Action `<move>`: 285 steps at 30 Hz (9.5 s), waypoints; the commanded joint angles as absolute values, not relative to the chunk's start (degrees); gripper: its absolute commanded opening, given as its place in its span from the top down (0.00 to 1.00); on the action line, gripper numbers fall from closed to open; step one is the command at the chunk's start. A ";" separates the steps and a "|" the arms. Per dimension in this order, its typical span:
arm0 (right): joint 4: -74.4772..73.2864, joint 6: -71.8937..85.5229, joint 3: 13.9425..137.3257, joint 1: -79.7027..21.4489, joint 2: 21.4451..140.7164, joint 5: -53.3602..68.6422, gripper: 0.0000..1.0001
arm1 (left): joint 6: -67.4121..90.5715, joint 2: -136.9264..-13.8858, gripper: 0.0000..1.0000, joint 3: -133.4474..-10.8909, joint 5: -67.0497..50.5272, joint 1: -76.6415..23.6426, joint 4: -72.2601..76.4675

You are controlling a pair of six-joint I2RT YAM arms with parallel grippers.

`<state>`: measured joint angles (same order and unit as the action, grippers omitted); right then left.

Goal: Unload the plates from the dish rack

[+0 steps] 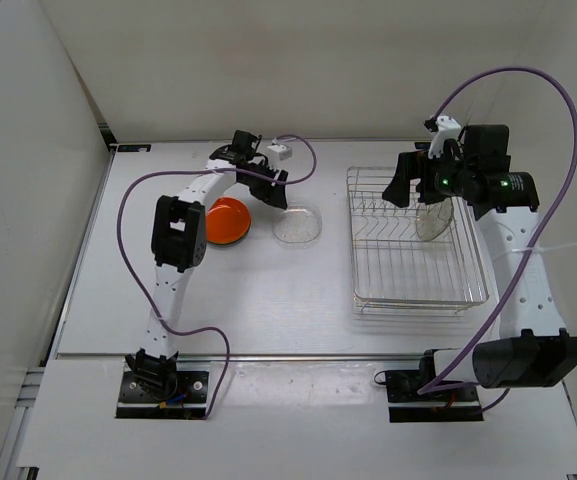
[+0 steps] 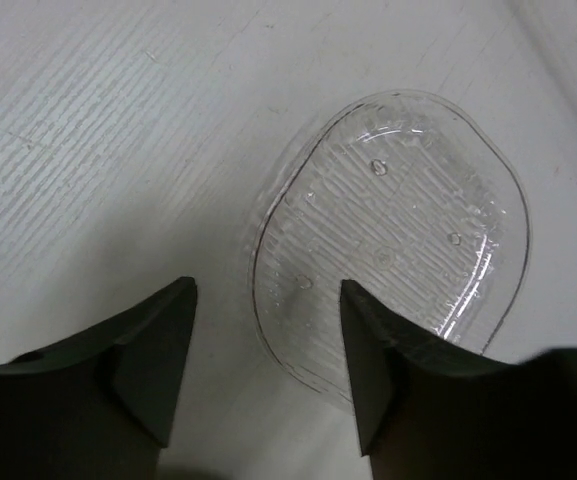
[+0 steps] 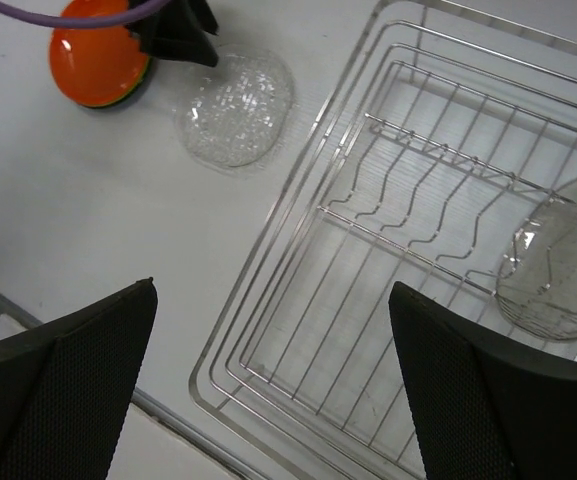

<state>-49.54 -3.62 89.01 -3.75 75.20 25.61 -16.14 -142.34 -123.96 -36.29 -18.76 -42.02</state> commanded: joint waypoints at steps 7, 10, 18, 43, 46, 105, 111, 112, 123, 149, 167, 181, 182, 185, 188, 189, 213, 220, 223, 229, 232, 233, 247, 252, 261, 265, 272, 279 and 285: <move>-46.41 -6.59 90.61 -3.52 83.13 4.60 0.00 | -14.41 -117.53 0.00 -118.84 -29.47 -18.90 -41.92; -42.37 -9.48 90.01 -3.52 85.25 -8.24 0.03 | -11.26 -108.39 0.00 -112.08 -20.35 -18.90 -40.79; -35.34 -15.64 90.52 -2.20 95.08 -23.37 0.45 | -11.77 -89.14 0.00 -99.69 -3.09 -20.04 -45.00; -32.61 -16.26 85.43 0.44 100.46 -28.21 0.68 | -13.54 -74.36 0.00 -86.66 4.83 -20.57 -41.22; -32.61 -16.26 84.90 0.44 100.46 -27.69 0.77 | -13.54 -74.36 0.00 -86.66 4.83 -20.57 -41.22; -28.04 3.59 78.23 -2.90 70.84 23.38 1.00 | 11.16 -114.60 0.00 -118.39 -45.62 -32.08 -31.82; -25.67 7.29 76.82 -2.37 70.31 26.89 1.00 | 11.16 -116.19 0.02 -121.03 -43.95 -32.61 -31.82; -25.66 7.29 76.21 -2.37 70.31 27.68 1.00 | 11.16 -116.71 0.03 -121.03 -43.95 -32.61 -31.82; -25.14 8.96 75.06 -2.37 69.79 29.44 1.00 | 10.63 -117.77 0.62 -123.57 -42.36 -32.61 -32.96; -26.89 6.06 73.92 -0.53 66.01 35.07 0.01 | -4.65 -112.41 0.90 -114.53 -25.48 -26.91 -35.16; -28.48 4.48 76.11 0.53 67.85 34.45 0.01 | -10.11 -122.43 0.90 -115.40 -37.79 -13.89 -39.55; -29.00 3.96 76.11 0.53 67.85 33.84 0.01 | -10.11 -127.17 0.90 -115.92 -38.06 -16.79 -39.03; -29.00 3.96 76.11 0.53 67.85 33.84 0.01 | -10.11 -127.79 0.90 -115.93 -38.06 -16.79 -39.02; -29.00 3.96 76.11 0.53 67.85 34.36 0.01 | -10.11 -129.28 0.90 -117.33 -37.01 -17.31 -39.02; -29.00 3.96 76.11 0.53 67.85 34.37 0.01 | -10.11 -130.60 0.90 -118.47 -37.00 -17.31 -39.02; -29.00 3.96 76.11 0.53 67.85 34.37 0.01 | -10.11 -130.61 0.90 -118.48 -37.00 -17.31 -39.55; -29.53 3.96 76.11 1.05 66.80 34.89 0.01 | -9.58 -134.99 0.90 -120.41 -34.01 -18.90 -39.55; -29.53 4.48 75.59 1.05 66.27 35.51 0.01 | -8.97 -135.00 0.90 -119.36 -32.87 -19.42 -39.02; -29.53 4.48 75.59 1.05 66.27 35.51 0.01 | -8.35 -135.53 0.90 -119.36 -31.82 -19.42 -38.50; -29.53 4.48 75.59 1.05 66.27 35.51 0.01 | -8.35 -135.53 0.88 -118.31 -31.11 -19.42 -38.50; -29.53 4.48 75.06 1.05 66.27 35.51 0.01 | -8.35 -135.53 0.84 -117.77 -31.11 -19.42 -38.50; -29.53 4.48 75.06 1.05 66.27 36.03 0.01 | -8.35 -135.01 0.83 -117.16 -31.11 -19.42 -38.50; -29.00 4.48 74.53 1.58 65.74 36.56 0.01 | -8.35 -133.33 0.59 -118.83 -30.06 -19.42 -38.50; -29.00 4.48 74.53 1.58 65.21 37.09 0.01 | -8.35 -131.40 0.57 -119.35 -30.06 -19.42 -38.50; -29.79 3.43 76.89 3.43 68.20 27.44 0.01 | -8.35 -118.93 0.00 -119.96 -18.57 -18.20 -40.59; -38.11 -0.43 85.32 5.36 75.39 20.76 0.01 | -8.35 -114.01 0.00 -122.87 -10.56 -15.39 -46.13; -38.85 -4.75 90.00 12.12 84.81 12.66 0.01 | -6.33 -99.60 0.00 -113.83 1.22 -6.88 -47.28; -40.96 -7.21 95.01 19.33 89.12 9.68 0.01 | -5.63 -91.95 0.00 -104.60 -2.02 6.23 -48.52; -40.96 -8.88 95.01 22.15 89.12 7.82 0.01 | -7.38 -88.51 0.00 -98.70 -6.76 14.85 -47.90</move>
<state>-40.73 -7.01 92.47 21.32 90.02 9.26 -6.74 -93.23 -99.07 -3.51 12.73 -47.46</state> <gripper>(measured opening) 0.989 0.998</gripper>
